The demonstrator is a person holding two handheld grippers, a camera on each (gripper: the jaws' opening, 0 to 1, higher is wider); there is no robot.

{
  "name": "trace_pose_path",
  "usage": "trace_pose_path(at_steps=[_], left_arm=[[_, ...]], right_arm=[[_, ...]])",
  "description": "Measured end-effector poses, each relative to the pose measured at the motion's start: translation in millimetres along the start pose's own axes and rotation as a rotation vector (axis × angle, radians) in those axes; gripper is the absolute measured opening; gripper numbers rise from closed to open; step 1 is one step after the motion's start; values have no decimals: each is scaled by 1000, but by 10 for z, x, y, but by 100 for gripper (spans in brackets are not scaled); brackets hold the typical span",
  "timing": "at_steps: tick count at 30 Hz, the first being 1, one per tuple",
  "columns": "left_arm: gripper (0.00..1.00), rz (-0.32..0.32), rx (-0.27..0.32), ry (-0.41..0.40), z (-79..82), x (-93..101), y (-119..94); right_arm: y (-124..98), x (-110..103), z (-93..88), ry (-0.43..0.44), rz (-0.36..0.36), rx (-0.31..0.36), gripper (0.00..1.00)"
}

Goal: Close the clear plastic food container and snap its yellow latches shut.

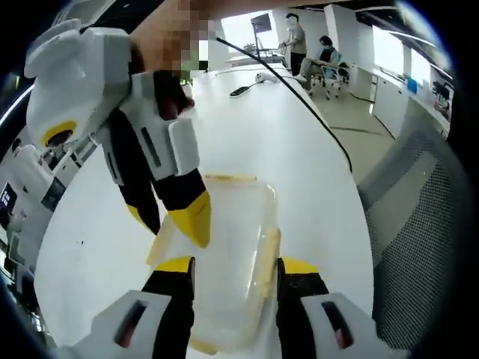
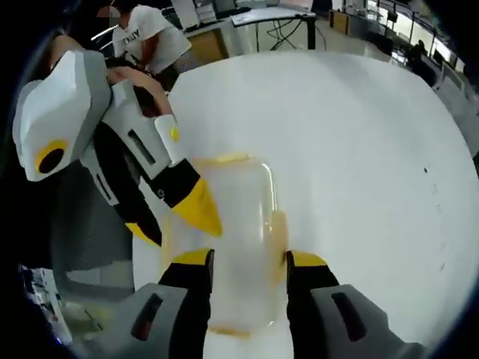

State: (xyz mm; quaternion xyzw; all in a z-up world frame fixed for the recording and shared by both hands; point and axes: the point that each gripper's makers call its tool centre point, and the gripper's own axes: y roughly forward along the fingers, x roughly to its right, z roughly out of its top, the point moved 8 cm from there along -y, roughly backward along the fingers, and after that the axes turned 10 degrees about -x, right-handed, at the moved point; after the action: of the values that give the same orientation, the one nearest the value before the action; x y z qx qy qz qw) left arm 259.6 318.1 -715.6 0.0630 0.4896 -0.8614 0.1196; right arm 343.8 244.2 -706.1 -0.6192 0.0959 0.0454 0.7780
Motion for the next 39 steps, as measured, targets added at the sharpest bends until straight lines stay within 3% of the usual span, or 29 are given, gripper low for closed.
trace_pose_path(at_steps=[6,14,15,16,17,21,31,39], left_arm=[[38,7,2,7,-6,-2,10],[33,12,9,40,-8,33,23],[30,59,0,42,6,38,32],[30,44,16,108,80,93,67],[30,43,-7,77,58,93,52],[30,37,8,58,-2,32,19],[31,45,3,45,5,65,32],[31,44,-1,43,10,66,25]], right_arm=[[18,-5,106,-39,2,-116,35],[36,43,58,-65,35,-91,32],[47,33,75,-68,36,-100,32],[48,26,95,-85,31,-118,31],[57,13,113,-87,34,-144,30],[88,30,204,-85,49,-197,31],[55,27,98,-64,58,-137,33],[56,19,134,-55,41,-179,34]])
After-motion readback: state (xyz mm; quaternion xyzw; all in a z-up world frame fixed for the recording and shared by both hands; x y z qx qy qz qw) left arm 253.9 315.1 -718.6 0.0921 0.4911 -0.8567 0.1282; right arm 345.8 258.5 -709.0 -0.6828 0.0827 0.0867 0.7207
